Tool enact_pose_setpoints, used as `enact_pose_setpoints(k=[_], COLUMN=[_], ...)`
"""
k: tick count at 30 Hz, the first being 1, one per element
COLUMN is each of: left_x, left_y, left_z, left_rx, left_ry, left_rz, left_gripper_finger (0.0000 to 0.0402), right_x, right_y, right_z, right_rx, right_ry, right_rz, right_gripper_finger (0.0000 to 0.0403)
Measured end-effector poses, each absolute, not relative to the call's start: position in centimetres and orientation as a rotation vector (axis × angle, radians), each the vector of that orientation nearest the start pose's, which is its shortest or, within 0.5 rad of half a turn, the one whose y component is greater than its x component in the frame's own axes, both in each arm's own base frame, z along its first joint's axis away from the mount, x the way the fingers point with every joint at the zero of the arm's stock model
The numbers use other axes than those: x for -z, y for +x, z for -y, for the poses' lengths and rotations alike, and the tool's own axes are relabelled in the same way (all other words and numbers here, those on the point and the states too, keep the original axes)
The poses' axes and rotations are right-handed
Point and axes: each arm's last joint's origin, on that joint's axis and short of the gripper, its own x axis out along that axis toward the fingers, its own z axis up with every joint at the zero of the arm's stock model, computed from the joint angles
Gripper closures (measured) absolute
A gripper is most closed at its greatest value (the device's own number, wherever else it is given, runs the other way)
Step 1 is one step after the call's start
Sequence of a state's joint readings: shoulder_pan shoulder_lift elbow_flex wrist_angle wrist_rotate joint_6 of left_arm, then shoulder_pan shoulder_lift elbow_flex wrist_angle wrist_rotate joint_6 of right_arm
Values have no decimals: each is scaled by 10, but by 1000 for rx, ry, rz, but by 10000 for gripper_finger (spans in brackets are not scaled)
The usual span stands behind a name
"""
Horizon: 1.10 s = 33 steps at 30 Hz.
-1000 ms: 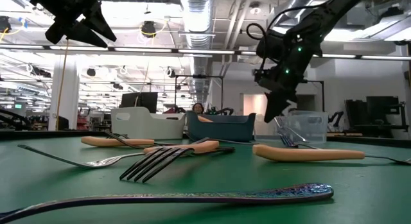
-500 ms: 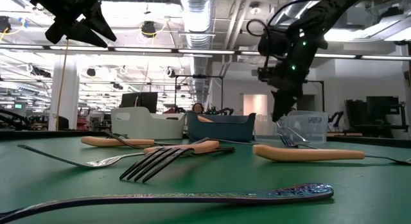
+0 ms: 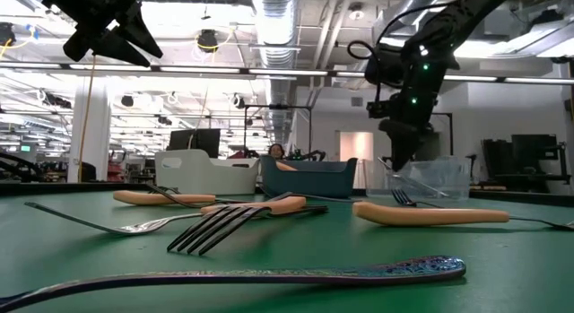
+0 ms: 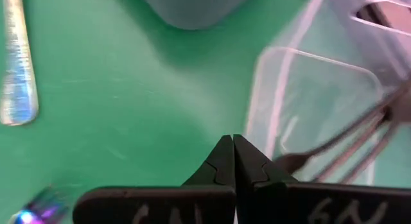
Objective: Sort silverware by color (type)
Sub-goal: Put the blue fork into the white bin
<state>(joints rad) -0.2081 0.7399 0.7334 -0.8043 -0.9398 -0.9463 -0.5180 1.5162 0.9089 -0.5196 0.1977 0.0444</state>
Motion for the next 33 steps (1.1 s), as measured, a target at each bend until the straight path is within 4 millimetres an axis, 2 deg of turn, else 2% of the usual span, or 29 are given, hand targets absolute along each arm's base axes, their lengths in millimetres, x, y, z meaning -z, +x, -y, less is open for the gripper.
enact_pose_setpoints(k=[4, 8, 10, 13, 16, 21, 27, 33], left_x=[-278, -278, -278, -278, -278, -278, -278, -278], left_y=[131, 131, 131, 131, 131, 130, 130, 131], left_z=[4, 4, 4, 4, 4, 3, 4, 4], left_rx=[-930, -930, -931, -931, -931, -938, -938, -927], left_ry=[-421, -421, -420, -420, -419, -413, -412, -425], left_rz=[-304, -305, -306, -306, -306, -305, -305, -313], left_gripper_finger=[239, 239, 239, 239, 239, 239, 239, 239], right_x=[-198, -220, -235, -243, -244, -234, -220, -213], right_y=[245, 237, 229, 205, 183, 163, 162, 155], right_z=[135, 128, 127, 132, 142, 152, 167, 171], right_rx=[648, 667, 718, 914, 1089, 1320, 1430, 1480], right_ry=[223, 233, 250, 322, 432, 539, 586, 596], right_rz=[-1078, -991, -930, -941, -968, -1040, -1059, -1069], right_gripper_finger=[398, 398, 398, 398, 398, 398, 398, 398])
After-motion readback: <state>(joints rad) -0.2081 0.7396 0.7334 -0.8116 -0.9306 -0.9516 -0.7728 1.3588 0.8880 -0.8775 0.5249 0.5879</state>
